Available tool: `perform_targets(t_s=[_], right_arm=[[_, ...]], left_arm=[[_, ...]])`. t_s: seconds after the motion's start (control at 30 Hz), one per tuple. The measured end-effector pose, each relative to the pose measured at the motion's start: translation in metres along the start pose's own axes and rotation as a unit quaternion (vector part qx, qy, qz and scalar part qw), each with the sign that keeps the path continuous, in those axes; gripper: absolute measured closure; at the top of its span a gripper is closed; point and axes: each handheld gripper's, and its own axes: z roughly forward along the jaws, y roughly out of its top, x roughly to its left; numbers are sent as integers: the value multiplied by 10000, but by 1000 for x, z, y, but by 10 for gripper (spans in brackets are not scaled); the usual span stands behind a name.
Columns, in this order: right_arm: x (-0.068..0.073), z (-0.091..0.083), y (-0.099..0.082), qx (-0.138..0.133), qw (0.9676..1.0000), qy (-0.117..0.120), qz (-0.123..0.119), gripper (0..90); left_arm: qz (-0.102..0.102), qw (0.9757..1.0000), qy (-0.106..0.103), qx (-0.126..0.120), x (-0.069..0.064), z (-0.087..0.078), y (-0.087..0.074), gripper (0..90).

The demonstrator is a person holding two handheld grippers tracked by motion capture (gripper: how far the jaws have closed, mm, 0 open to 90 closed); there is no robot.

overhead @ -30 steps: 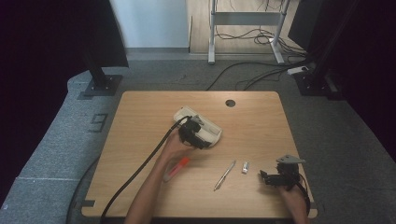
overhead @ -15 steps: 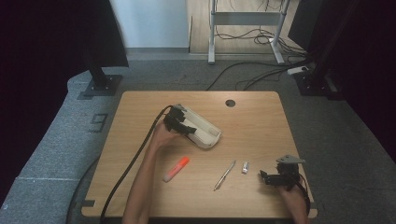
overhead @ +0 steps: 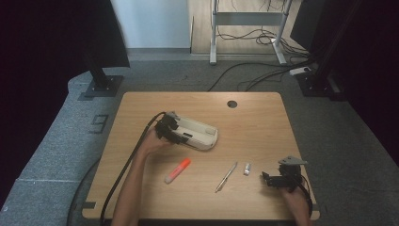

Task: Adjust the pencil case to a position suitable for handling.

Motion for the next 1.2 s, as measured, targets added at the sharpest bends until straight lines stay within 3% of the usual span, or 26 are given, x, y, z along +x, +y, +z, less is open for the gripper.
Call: perform_targets(t_s=[0.07, 0.17, 0.27, 0.37, 0.43, 0.57, 0.67, 0.87, 0.93, 1.03, 1.1, 1.2], right_arm=[[0, 0, 0, 1, 10000, 0, 3, 34], [0, 0, 0, -1, 10000, 1, -2, 34], [0, 0, 0, 1, 10000, 1, 2, 34], [0, 0, 0, 1, 10000, 2, 3, 34], [0, 0, 0, 1, 10000, 2, 4, 33], [0, 0, 0, 0, 10000, 0, 4, 34], [0, 0, 0, 0, 10000, 1, 4, 33], [0, 0, 0, 0, 10000, 2, 2, 33], [0, 0, 0, 0, 10000, 2, 3, 34], [0, 0, 0, 0, 10000, 1, 2, 33], [0, 0, 0, 1, 10000, 1, 3, 33], [0, 0, 0, 0, 10000, 0, 3, 33]], left_arm=[[0, 10000, 28, -2, 1, -2, -4, 119], [-176, 9998, 15, -129, 8, -7, -15, 123], [-153, 9998, 35, -129, 7, -8, -18, 131], [-51, 9993, 378, -23, 4, -13, -23, 145], [-87, 9986, 515, -34, 7, -13, -26, 142], [-107, 9990, 438, -44, 11, -10, -28, 144], [5, 9985, 550, 31, 2, -9, -32, 182], [47, 9984, 559, 95, -14, -20, -44, 300], [32, 9985, 543, 99, -26, -26, -52, 396], [46, 9984, 560, 79, -32, -29, -57, 512], [17, 9988, 493, 32, -36, -31, -62, 526], [120, 9982, 591, 11, -45, -32, -67, 574]])
